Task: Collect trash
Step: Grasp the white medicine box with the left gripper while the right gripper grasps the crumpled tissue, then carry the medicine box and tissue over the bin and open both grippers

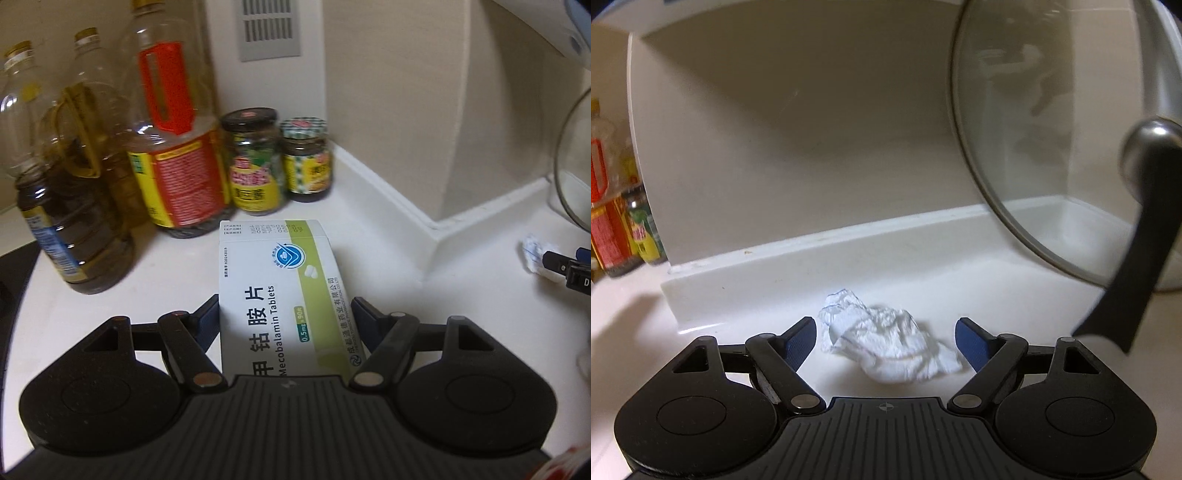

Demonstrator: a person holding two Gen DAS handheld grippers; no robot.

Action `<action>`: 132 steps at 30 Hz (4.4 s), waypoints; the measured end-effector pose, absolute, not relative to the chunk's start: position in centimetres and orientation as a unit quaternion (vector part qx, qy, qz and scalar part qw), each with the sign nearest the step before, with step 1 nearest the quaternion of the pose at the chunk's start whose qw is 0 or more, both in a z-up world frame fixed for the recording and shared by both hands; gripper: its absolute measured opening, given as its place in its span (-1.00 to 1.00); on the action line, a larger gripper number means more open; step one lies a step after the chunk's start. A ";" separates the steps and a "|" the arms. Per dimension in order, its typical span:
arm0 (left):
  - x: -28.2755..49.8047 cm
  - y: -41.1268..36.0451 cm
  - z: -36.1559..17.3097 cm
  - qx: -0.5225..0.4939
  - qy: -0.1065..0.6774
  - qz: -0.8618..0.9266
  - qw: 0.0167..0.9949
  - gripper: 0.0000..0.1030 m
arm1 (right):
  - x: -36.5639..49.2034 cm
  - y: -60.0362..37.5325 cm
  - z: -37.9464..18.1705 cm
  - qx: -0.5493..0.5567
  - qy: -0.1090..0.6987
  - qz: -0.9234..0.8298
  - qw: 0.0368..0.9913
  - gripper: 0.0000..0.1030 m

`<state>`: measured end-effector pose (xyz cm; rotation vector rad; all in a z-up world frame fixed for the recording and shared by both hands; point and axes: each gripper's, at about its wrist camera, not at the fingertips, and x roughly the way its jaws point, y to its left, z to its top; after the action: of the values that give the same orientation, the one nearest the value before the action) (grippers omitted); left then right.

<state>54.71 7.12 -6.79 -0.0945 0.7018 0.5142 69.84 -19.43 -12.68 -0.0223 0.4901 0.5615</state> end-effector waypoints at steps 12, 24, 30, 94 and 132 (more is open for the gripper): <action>52.8 8.5 -6.5 -0.050 0.340 0.271 0.899 0.40 | 71.2 -19.1 -13.6 -0.037 0.268 0.285 0.920 -0.31; 47.8 8.5 -4.9 -0.054 0.326 0.259 0.908 0.40 | 66.2 -21.9 -9.6 0.024 0.267 0.300 0.915 -0.61; 43.8 8.2 -3.6 -0.054 0.318 0.238 0.916 0.40 | 60.0 -23.0 -6.4 0.064 0.252 0.319 0.911 -0.61; 25.4 2.2 -28.2 -0.123 0.488 0.077 0.861 0.41 | 31.9 -14.3 -29.2 -0.013 0.465 0.300 0.833 -0.60; 25.3 5.2 -29.4 -0.131 0.506 0.108 0.845 0.58 | 33.6 -11.8 -30.0 0.014 0.476 0.303 0.825 -0.60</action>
<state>25.30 5.18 -29.43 -0.2773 1.0687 0.2282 33.64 -11.76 -30.02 0.0294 1.0115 0.6443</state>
